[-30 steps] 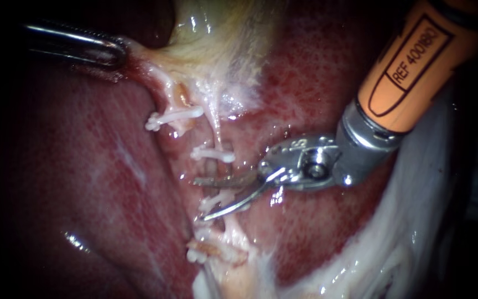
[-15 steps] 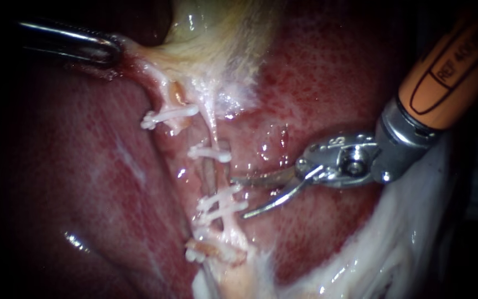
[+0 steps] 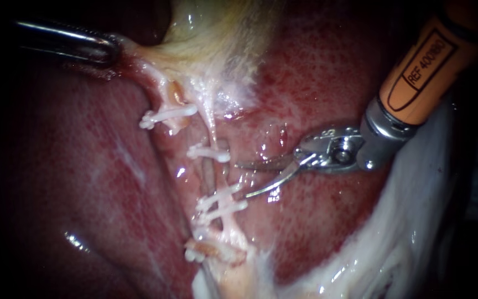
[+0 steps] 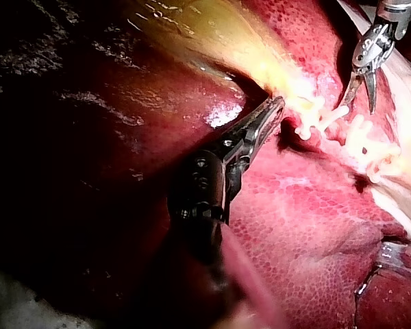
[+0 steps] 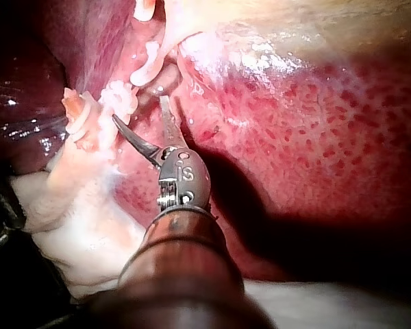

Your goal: Go to the cutting position right tube

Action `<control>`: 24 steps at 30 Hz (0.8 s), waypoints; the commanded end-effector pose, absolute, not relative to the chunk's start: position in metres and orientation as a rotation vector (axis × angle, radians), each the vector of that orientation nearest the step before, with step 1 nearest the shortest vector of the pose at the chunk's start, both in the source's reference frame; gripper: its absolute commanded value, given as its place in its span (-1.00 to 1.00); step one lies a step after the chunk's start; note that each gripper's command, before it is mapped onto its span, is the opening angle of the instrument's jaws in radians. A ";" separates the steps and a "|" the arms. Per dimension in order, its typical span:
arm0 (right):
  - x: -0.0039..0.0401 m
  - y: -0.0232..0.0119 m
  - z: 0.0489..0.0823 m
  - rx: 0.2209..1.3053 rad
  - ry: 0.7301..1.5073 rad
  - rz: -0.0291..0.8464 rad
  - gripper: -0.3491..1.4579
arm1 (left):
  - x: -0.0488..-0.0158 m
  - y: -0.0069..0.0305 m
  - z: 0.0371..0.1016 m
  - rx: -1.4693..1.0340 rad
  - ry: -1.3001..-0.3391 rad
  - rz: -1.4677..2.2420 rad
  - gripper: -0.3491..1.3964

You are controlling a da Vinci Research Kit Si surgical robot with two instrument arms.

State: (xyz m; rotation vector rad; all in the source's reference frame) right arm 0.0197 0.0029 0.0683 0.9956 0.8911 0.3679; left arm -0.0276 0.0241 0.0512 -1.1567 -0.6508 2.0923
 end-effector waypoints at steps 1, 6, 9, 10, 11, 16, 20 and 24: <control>0.0201 0.0030 0.0683 1.000 0.892 0.365 0.90 | -0.0276 0.0241 0.0512 -1.157 -0.651 2.092 -1.00; 0.0217 0.0027 0.0684 1.044 0.916 0.374 0.90 | -0.0276 0.0241 0.0512 -1.157 -0.651 2.092 -1.00; 0.0224 0.0024 0.0682 1.069 0.932 0.367 0.90 | -0.0276 0.0241 0.0512 -1.157 -0.651 2.092 -1.00; 0.0226 0.0023 0.0682 1.077 0.935 0.366 0.90 | -0.0276 0.0241 0.0512 -1.157 -0.651 2.092 -1.00; 0.0228 0.0021 0.0682 1.084 0.935 0.363 0.90 | -0.0276 0.0241 0.0512 -1.157 -0.651 2.092 -1.00; 0.0241 0.0013 0.0686 1.108 0.950 0.343 0.90 | -0.0276 0.0241 0.0512 -1.157 -0.651 2.092 -1.00; 0.0250 0.0010 0.0687 1.131 0.996 0.339 0.92 | -0.0276 0.0241 0.0512 -1.157 -0.651 2.092 -1.00; 0.0259 0.0011 0.0687 1.162 1.062 0.346 0.92 | -0.0276 0.0241 0.0512 -1.157 -0.651 2.092 -1.00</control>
